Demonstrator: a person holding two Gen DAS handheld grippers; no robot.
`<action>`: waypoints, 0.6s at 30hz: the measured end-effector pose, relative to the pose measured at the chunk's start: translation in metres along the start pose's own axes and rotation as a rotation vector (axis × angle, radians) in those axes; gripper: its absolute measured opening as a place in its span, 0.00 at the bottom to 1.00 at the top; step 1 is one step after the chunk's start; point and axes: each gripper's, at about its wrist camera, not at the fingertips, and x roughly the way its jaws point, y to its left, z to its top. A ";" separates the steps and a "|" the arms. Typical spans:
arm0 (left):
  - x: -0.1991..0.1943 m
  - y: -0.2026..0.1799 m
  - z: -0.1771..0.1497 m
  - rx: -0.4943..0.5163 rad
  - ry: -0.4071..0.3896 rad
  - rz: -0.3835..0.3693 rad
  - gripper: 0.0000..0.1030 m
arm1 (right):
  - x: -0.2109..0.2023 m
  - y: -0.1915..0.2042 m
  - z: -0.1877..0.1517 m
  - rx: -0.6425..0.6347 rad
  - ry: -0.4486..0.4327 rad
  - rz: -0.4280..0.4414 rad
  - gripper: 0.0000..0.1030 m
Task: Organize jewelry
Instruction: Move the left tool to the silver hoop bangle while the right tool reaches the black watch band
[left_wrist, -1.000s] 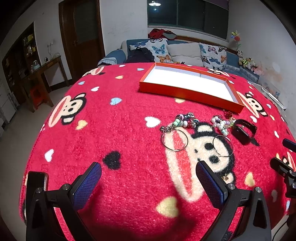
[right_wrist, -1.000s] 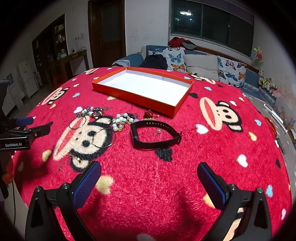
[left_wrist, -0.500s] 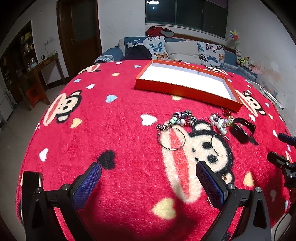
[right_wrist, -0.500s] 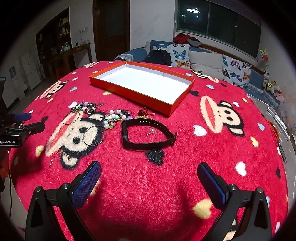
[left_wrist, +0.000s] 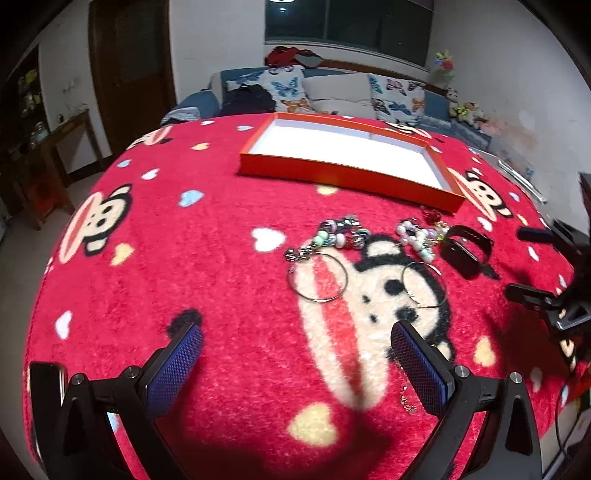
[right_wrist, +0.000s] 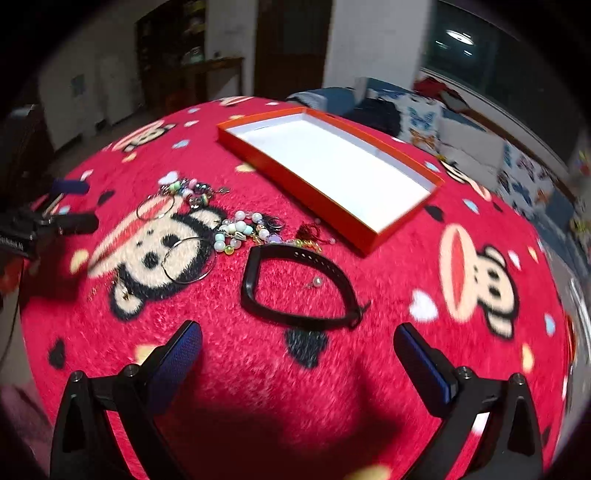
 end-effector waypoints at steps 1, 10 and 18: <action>0.002 -0.001 0.001 0.008 0.003 -0.016 1.00 | 0.003 -0.001 0.002 -0.022 0.001 0.020 1.00; 0.011 -0.012 0.014 0.059 0.027 -0.176 1.00 | 0.029 -0.004 0.014 -0.208 0.036 0.107 1.00; 0.022 -0.052 0.026 0.219 0.034 -0.315 1.00 | 0.048 -0.017 0.023 -0.275 0.061 0.209 1.00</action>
